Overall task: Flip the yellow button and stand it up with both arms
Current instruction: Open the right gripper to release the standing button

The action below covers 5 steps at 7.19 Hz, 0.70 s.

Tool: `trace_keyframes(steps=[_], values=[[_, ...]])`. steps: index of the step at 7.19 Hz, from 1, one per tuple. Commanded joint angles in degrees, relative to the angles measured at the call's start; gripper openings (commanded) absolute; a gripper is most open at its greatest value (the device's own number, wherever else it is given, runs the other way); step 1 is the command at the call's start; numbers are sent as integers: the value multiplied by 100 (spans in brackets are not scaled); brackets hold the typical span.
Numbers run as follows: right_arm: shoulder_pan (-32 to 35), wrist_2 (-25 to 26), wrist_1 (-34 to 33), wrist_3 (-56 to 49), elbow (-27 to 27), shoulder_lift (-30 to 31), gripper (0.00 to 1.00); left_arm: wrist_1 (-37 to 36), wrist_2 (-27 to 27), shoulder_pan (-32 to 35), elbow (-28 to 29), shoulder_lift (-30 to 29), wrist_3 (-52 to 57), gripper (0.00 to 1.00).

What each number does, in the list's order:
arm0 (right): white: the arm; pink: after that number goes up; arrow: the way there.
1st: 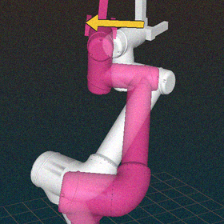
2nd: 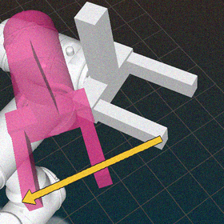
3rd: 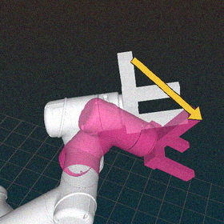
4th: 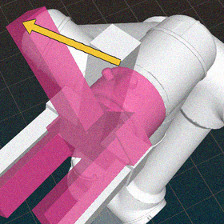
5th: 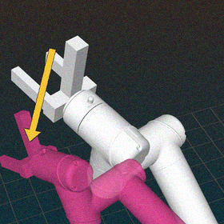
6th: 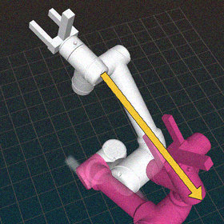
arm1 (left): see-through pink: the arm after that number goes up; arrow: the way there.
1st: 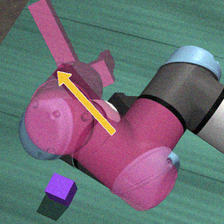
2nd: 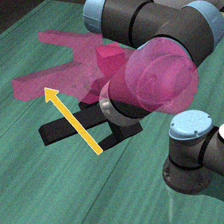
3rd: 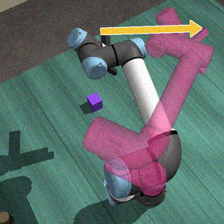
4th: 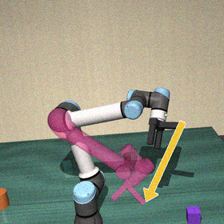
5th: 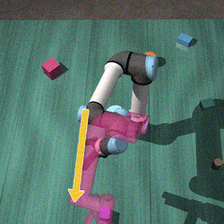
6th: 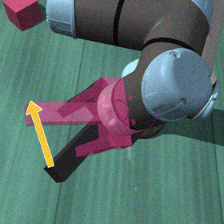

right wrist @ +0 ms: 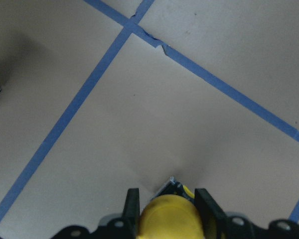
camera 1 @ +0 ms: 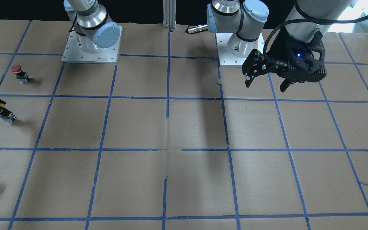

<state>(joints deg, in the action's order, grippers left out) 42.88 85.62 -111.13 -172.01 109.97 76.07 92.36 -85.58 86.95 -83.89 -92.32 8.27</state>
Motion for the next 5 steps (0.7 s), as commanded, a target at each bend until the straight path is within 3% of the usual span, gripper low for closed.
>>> trace_keyframes(steps=[1, 2, 3, 4, 5], values=[[1, 305, 92, 18, -370, -382, 20, 10, 50, -3, 48, 39, -1, 100], [70, 193, 127, 36, -354, -365, 47, 10, 50, -3, -4, 100, -1, 100], [106, 114, 162, 45, -345, -382, 51, 19, 67, -3, 13, 118, -27, 100], [106, 0, 240, 62, -362, -365, 79, 28, 50, -11, 4, 127, -36, 100], [106, -140, 224, 97, -388, -356, 100, 28, 59, -38, 4, 136, -28, 100]])
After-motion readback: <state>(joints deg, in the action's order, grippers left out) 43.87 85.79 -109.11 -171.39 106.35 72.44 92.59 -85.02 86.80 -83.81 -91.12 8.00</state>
